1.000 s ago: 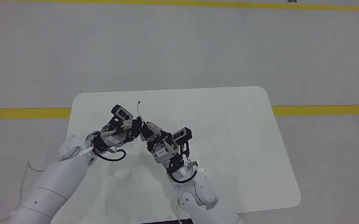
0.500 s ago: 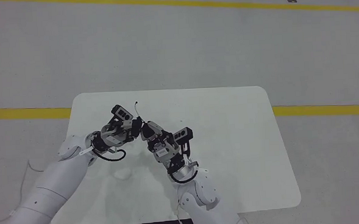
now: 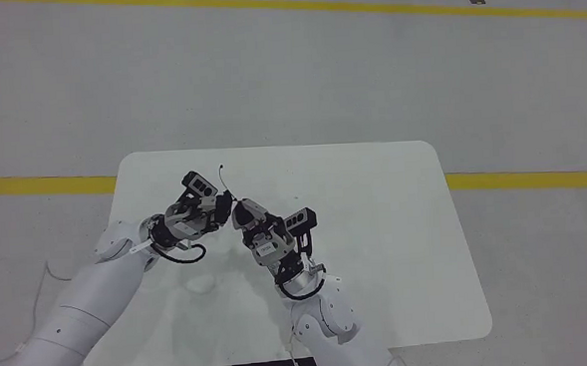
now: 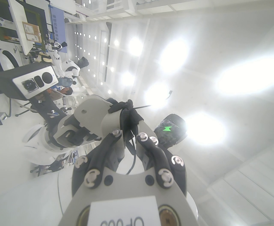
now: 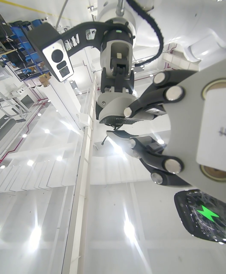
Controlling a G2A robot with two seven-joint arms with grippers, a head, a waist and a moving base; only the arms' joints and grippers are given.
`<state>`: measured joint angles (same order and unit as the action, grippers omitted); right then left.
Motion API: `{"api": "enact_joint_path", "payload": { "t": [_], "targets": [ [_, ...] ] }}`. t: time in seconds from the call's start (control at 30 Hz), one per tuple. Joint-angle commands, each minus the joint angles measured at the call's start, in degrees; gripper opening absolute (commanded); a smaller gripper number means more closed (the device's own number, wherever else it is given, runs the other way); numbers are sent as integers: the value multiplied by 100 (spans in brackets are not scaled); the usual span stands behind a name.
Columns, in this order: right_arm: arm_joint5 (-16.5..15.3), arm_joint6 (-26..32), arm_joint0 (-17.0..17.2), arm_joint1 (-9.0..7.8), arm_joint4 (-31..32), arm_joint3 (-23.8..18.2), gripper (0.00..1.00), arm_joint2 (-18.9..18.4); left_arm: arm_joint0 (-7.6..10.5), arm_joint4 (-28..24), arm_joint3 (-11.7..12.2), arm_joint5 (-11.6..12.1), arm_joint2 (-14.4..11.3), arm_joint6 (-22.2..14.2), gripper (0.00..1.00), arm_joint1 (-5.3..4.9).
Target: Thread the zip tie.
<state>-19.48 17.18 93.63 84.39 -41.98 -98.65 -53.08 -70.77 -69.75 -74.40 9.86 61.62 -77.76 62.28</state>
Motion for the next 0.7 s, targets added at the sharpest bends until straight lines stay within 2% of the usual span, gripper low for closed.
{"api": "enact_joint_path", "payload": {
  "t": [0.0, 0.07, 0.67],
  "targets": [
    [0, 4, 1, 4, 10, 4, 7, -3, 0, 0, 0, 0, 0, 0, 0, 0],
    [0, 9, 3, 9, 22, 7, 0, -7, 0, 0, 0, 0, 0, 0, 0, 0],
    [0, 23, 40, 38, 74, 9, 0, -70, 0, 0, 0, 0, 0, 0, 0, 0]
  ]
}}
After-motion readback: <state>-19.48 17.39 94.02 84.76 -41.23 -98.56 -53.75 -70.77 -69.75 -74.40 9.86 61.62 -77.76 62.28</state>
